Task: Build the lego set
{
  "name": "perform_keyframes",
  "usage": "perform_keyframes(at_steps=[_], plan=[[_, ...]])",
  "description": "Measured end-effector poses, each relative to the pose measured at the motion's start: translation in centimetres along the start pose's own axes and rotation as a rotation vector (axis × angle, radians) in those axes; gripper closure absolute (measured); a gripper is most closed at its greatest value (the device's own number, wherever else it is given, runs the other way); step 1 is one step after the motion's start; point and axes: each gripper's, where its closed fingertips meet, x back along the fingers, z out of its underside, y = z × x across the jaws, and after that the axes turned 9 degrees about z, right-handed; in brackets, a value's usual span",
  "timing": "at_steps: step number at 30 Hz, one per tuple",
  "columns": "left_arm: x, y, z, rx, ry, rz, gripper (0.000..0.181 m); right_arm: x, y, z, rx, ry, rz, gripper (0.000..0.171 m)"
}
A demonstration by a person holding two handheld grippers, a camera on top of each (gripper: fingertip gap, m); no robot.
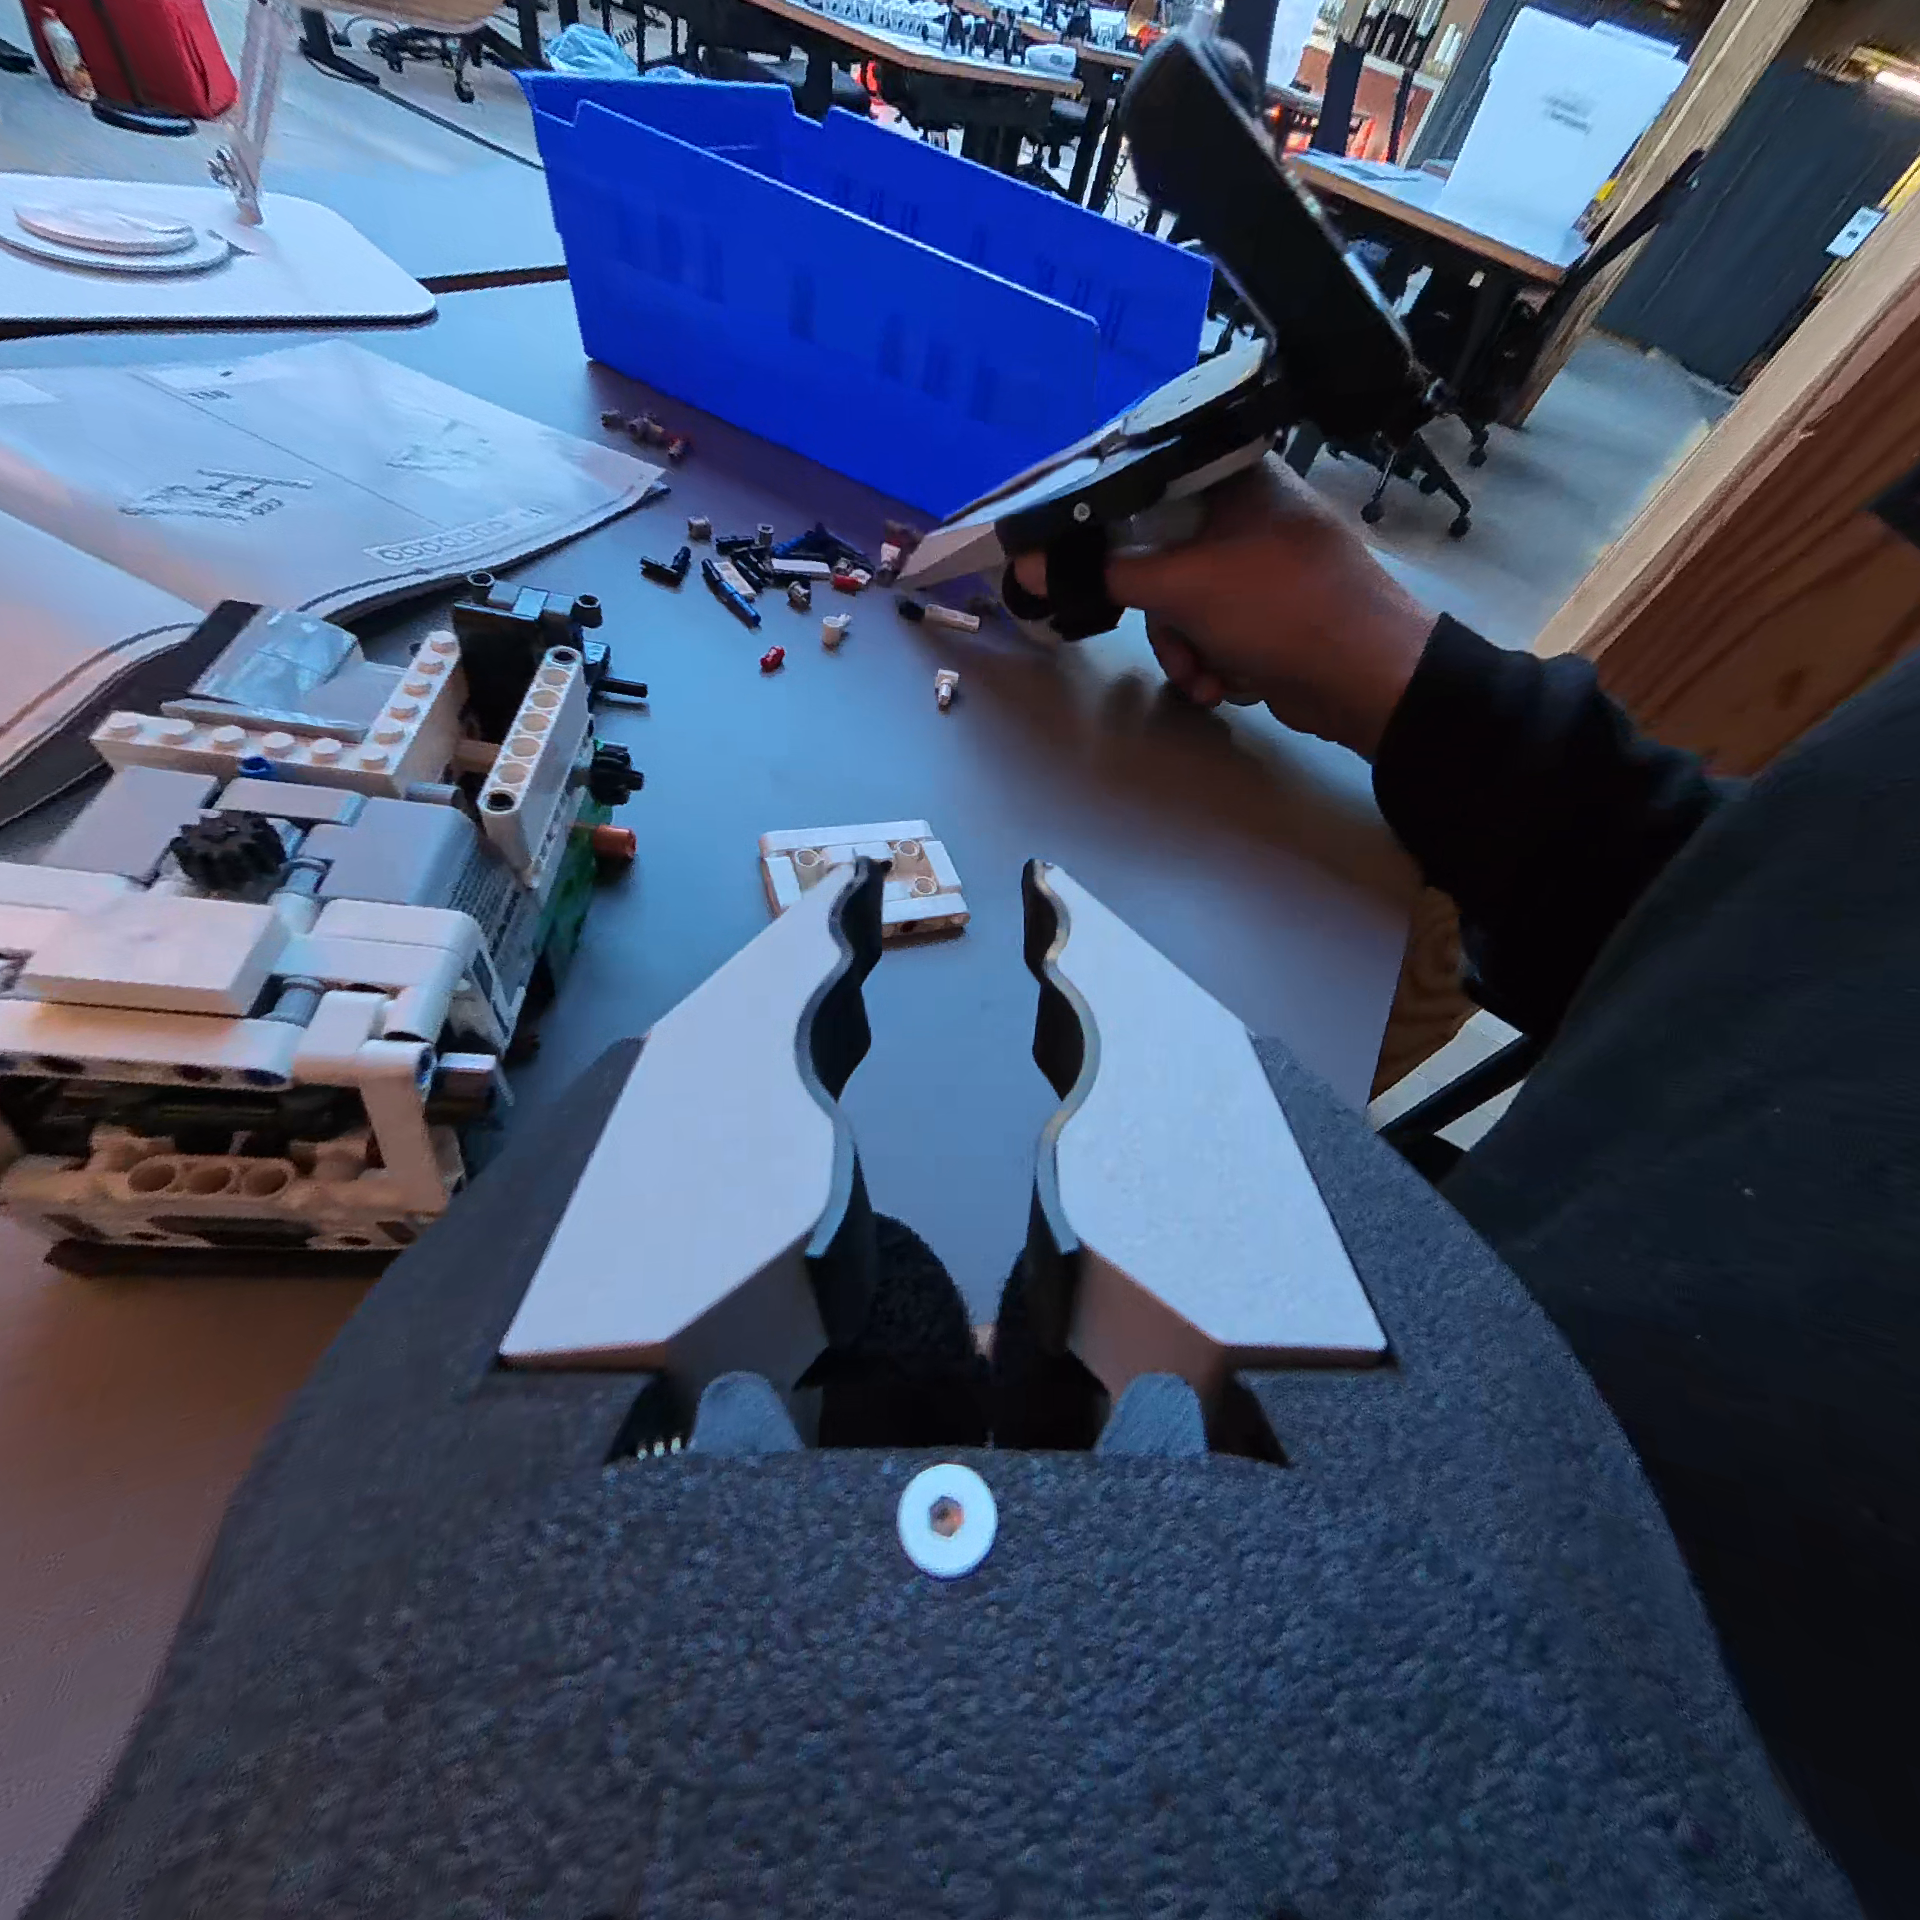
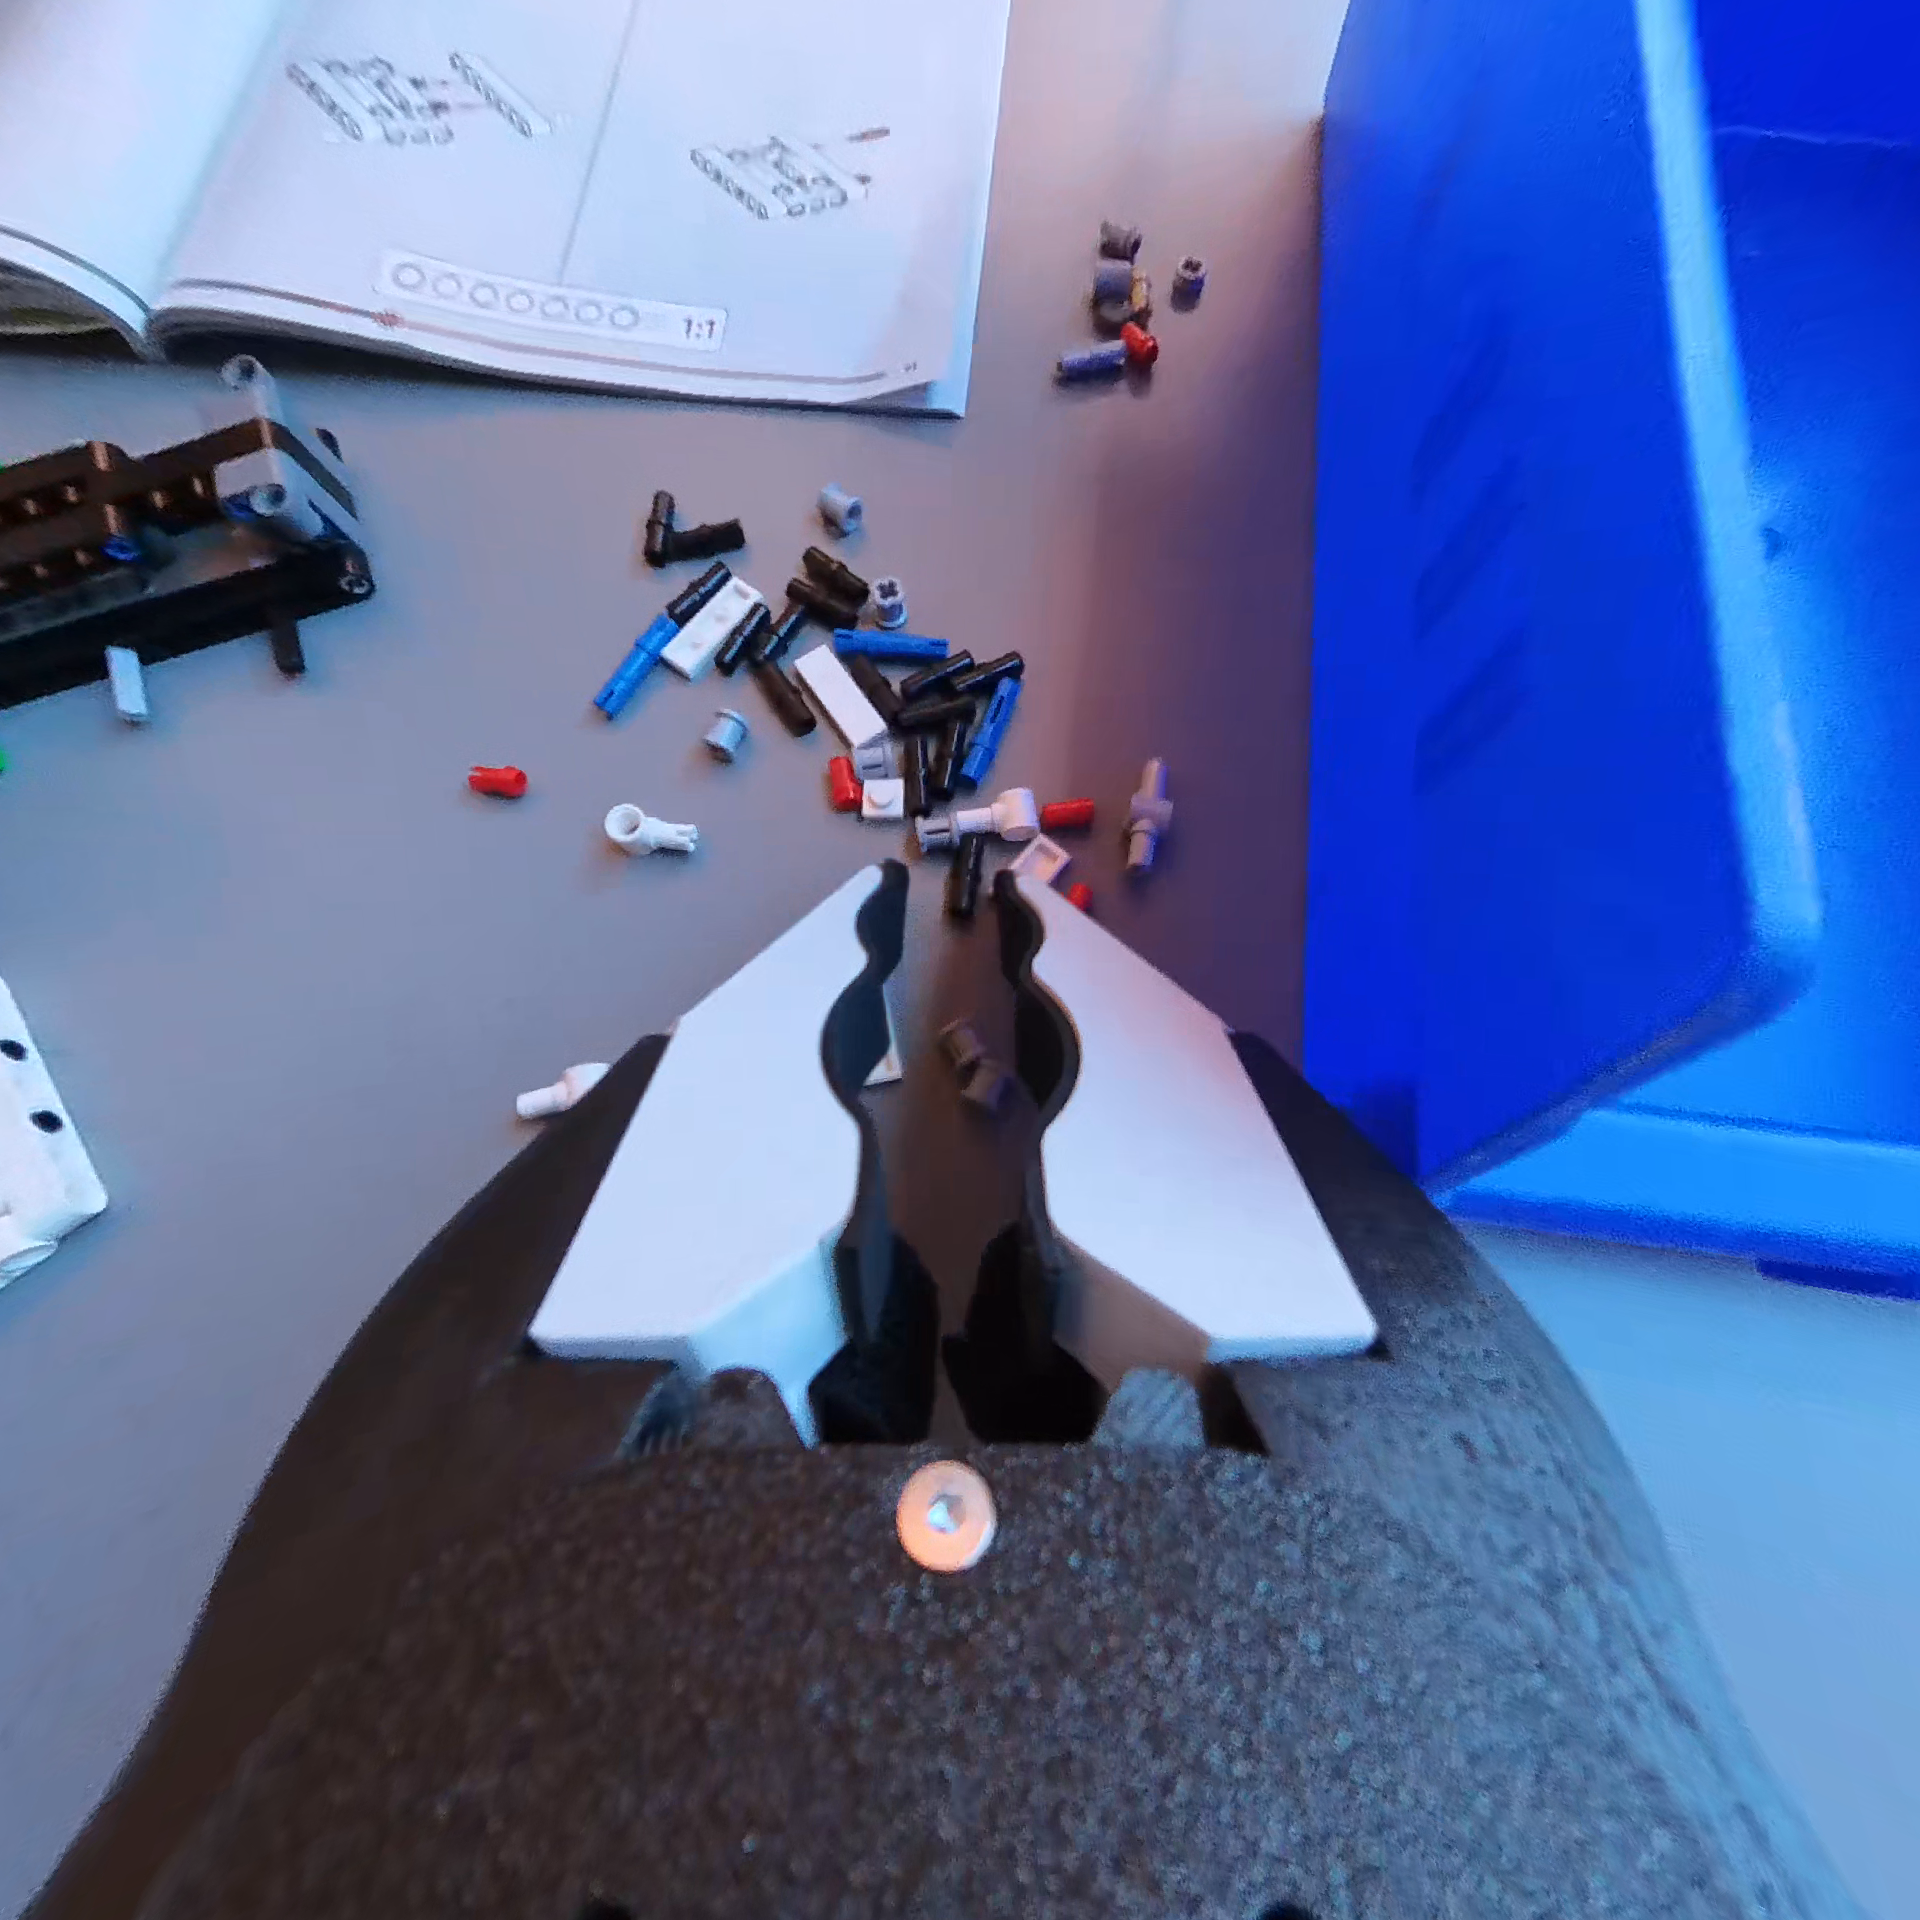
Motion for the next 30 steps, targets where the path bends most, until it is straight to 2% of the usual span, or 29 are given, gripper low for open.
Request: perform_keyframes(at_steps=[8,12,16,17,22,30], plan=[[0.4,0.8,-0.1,-0.008,0.016,-0.002,0.155,0.1,-0.1,0.0,0.051,-0.015,0.027,0.167],[0.3,1.0,0.0,-0.008,0.021,-0.005,0.155,2.0,0.1,-0.8,0.075,-0.092,0.014,0.168],[0.3,0.9,0.3,-0.028,0.034,-0.008,0.155,5.1,3.7,-0.4,0.128,-0.137,-0.189,0.168],[0.3,0.8,0.3,-0.028,0.033,-0.004,0.155,6.1,5.4,0.1,0.156,-0.142,-0.281,0.169],[0.2,0.3,0.4,-0.023,0.028,0.012,0.155,8.5,9.7,3.7,0.305,-0.077,-0.452,0.169],[0.4,-0.2,0.6,-0.03,0.022,0.021,0.155,8.1,11.8,5.8,0.385,-0.017,-0.466,0.168]])
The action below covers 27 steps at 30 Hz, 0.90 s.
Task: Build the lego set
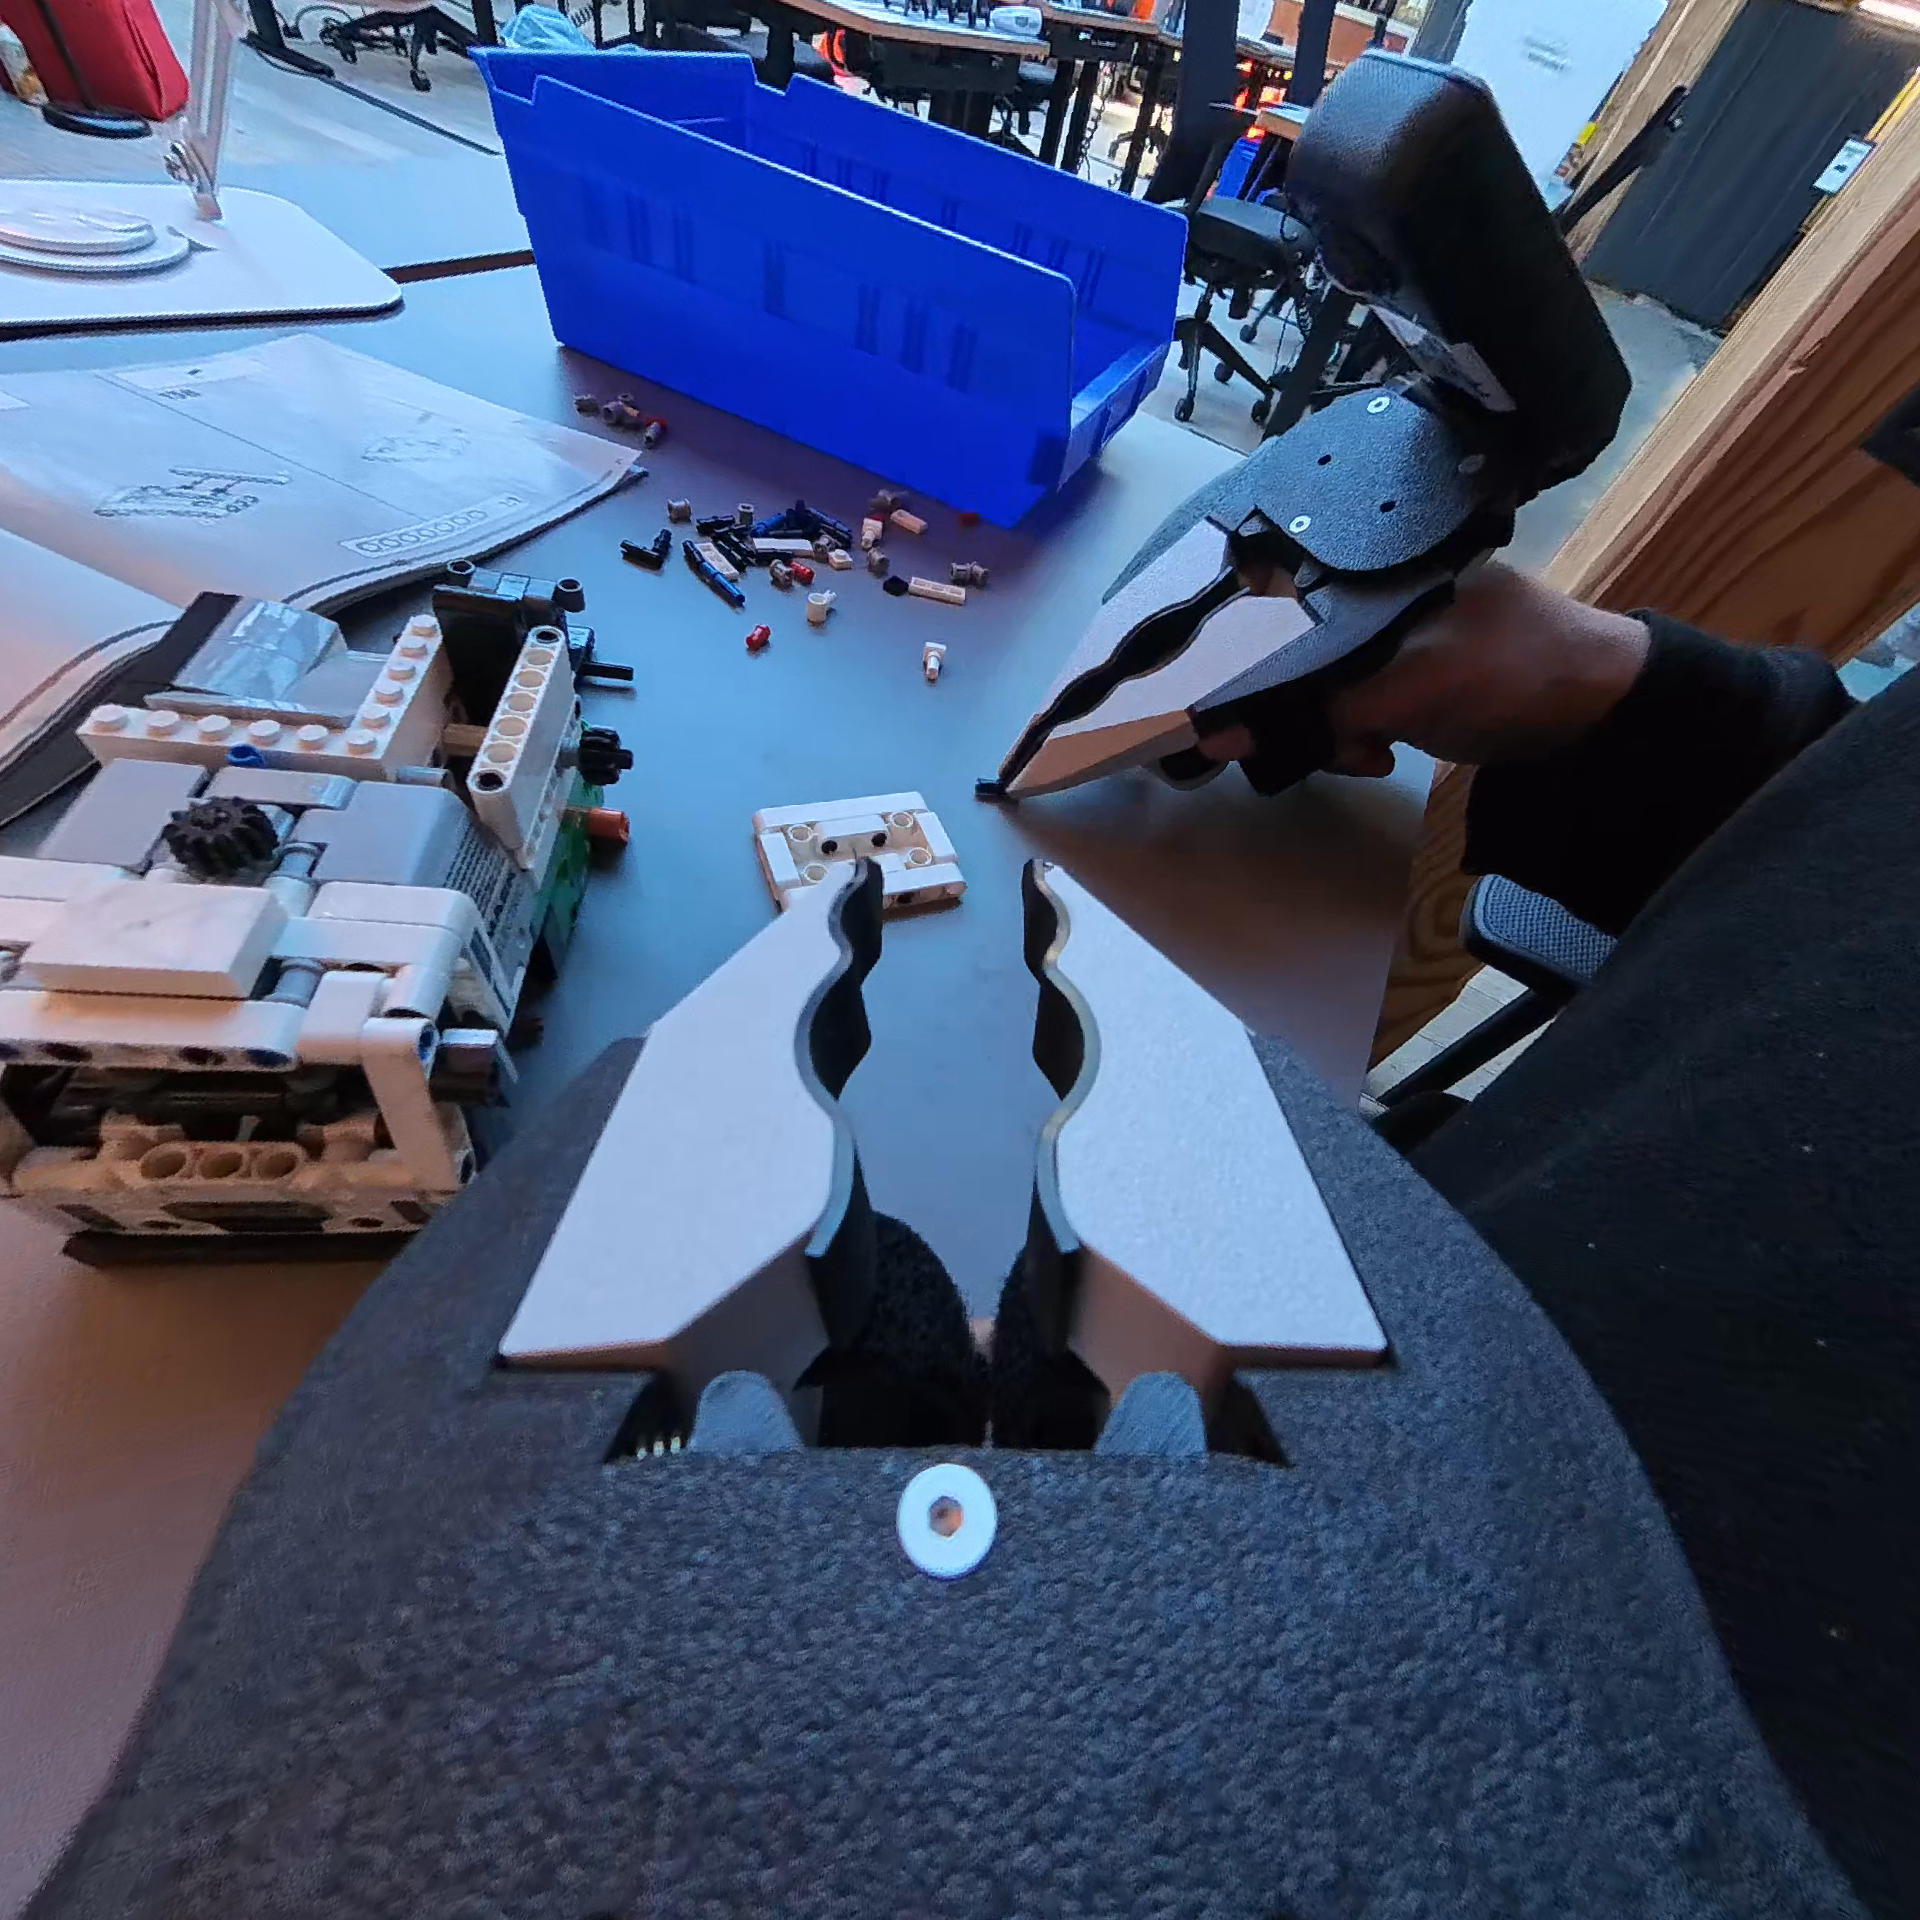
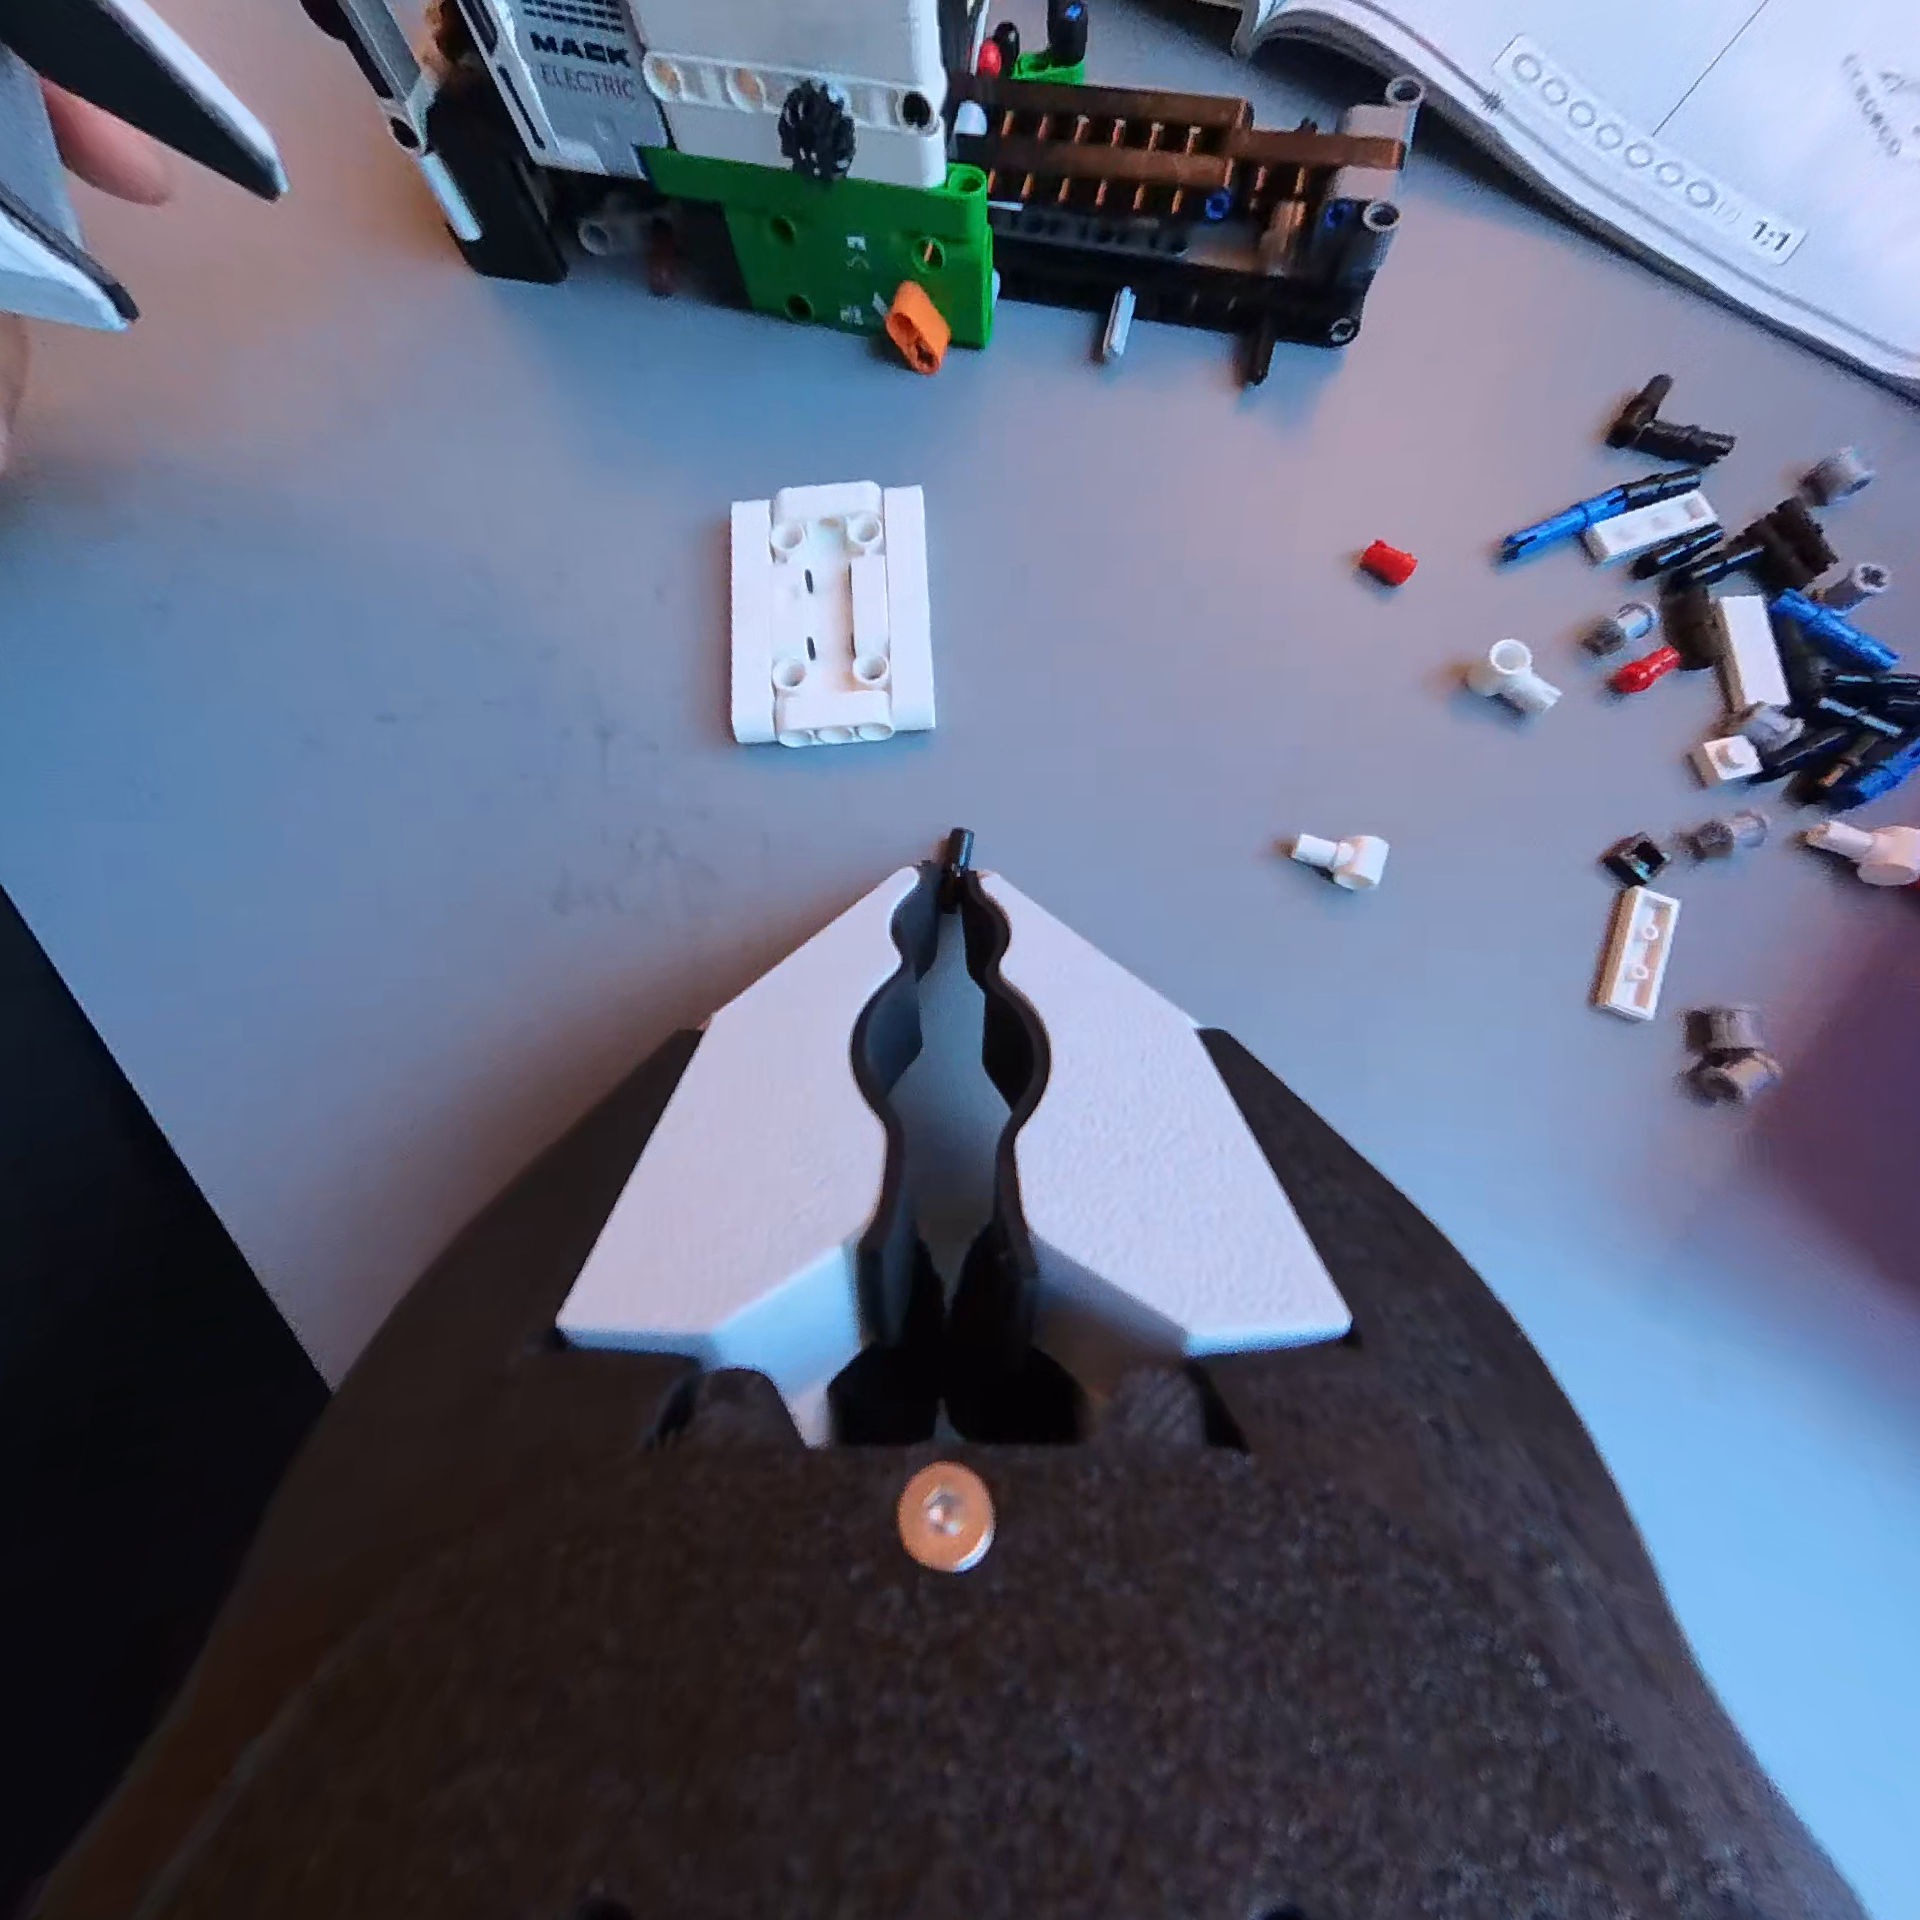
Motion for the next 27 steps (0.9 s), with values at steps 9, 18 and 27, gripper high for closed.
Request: perform_keyframes(at_steps=[9,18,27], plan=[[0.5,0.5,0.1,0.009,-0.011,-0.011,0.155,0.3,-11.2,-3.2,-0.169,-0.101,0.379,0.158],[0.6,1.4,-0.1,0.009,-0.01,-0.024,0.155,-3.5,-15.5,-1.9,-0.291,0.019,0.439,0.157],[0.0,2.0,-0.1,0.022,-0.006,0.009,0.155,-2.7,-15.5,-3.2,-0.288,0.014,0.431,0.157]])
